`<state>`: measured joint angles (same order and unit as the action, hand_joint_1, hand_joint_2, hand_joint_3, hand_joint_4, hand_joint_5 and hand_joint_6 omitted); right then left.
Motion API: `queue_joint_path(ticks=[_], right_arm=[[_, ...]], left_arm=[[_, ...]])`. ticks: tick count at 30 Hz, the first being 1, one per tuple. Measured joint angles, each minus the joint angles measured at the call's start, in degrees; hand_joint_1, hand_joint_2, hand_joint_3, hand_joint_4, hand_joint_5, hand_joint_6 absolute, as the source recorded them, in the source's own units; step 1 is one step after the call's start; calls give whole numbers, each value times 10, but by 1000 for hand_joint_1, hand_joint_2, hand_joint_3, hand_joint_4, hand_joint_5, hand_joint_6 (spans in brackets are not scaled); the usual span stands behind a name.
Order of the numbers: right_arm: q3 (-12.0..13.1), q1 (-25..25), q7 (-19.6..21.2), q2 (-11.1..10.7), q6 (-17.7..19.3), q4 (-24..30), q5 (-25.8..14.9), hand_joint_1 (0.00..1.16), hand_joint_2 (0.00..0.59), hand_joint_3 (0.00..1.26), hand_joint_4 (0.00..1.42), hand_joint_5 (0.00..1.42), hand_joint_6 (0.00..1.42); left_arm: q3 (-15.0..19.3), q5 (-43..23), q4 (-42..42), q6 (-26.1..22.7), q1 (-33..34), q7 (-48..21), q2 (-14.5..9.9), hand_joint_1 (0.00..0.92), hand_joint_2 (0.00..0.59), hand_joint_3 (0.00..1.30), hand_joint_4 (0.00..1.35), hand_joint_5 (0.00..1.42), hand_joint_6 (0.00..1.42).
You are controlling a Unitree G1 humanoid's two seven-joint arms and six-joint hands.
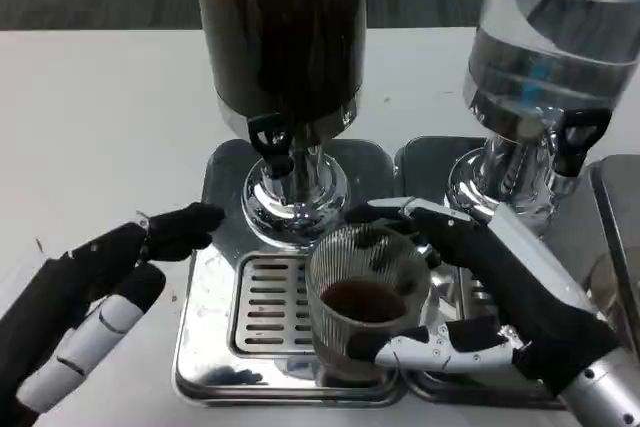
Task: Grasp the cup under the faucet to collect the drink, then remove the cup.
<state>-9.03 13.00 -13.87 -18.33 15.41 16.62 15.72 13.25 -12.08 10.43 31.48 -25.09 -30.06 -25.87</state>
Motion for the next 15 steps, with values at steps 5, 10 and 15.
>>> queue_joint_path(ticks=[5,10,15], right_arm=[[2,18,-1,0,-4,17,-1,782,224,477,562,619,687],[6,34,-6,-1,-12,32,-5,782,224,478,562,619,687],[10,40,-10,-2,-17,48,-16,782,228,478,562,625,687]], left_arm=[[1,-9,15,-7,-12,0,1,0,160,317,256,284,285],[-1,-11,27,-10,-20,0,5,0,159,317,256,287,285],[-2,-12,37,-14,-25,0,11,0,159,317,256,287,286]])
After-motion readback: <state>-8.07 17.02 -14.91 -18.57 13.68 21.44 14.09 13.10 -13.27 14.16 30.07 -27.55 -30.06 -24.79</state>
